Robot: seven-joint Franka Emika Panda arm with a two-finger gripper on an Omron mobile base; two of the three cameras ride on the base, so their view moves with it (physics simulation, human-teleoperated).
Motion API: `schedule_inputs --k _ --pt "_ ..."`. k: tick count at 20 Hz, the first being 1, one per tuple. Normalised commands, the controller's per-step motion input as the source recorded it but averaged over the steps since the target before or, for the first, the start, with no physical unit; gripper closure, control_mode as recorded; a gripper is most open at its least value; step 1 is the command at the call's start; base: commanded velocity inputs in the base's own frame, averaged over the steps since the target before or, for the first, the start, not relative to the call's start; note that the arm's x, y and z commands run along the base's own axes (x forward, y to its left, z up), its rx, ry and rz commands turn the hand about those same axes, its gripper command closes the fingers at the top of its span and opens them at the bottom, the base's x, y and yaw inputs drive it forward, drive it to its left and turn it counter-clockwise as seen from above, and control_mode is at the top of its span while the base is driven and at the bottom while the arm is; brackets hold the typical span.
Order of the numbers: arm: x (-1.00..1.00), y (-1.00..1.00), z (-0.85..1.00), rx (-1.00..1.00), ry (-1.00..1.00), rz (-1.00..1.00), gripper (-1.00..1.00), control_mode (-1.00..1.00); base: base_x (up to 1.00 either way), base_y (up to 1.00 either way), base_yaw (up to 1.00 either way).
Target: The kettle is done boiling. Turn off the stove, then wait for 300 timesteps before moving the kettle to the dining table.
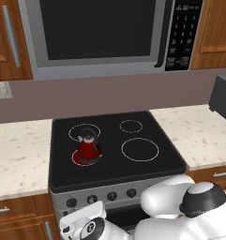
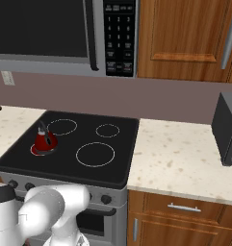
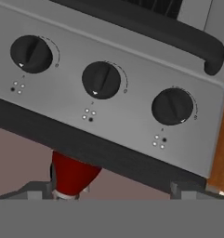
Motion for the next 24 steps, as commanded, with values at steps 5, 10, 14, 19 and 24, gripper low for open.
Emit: schedule_inputs --k 5,10,14,19,24 --pt "0.0 0.07 -0.12 0.0 0.01 0.0 -1.0 -1.0 0.0 0.0 0.0" --pt "0.01 0.04 -0.11 0.0 0.01 0.0 -1.0 -1.0 0.0 0.0 0.0" --pt "0.04 0.0 -0.11 0.0 0.02 0.0 -1.0 -1.0 0.0 0.0 0.0" --pt "0.1 0.0 -0.02 0.0 0.03 0.0 -1.0 -1.0 0.0 0.0 0.0" --pt "0.09 0.01 -0.04 0.0 0.03 0.0 -1.0 -1.0 0.0 0.0 0.0"
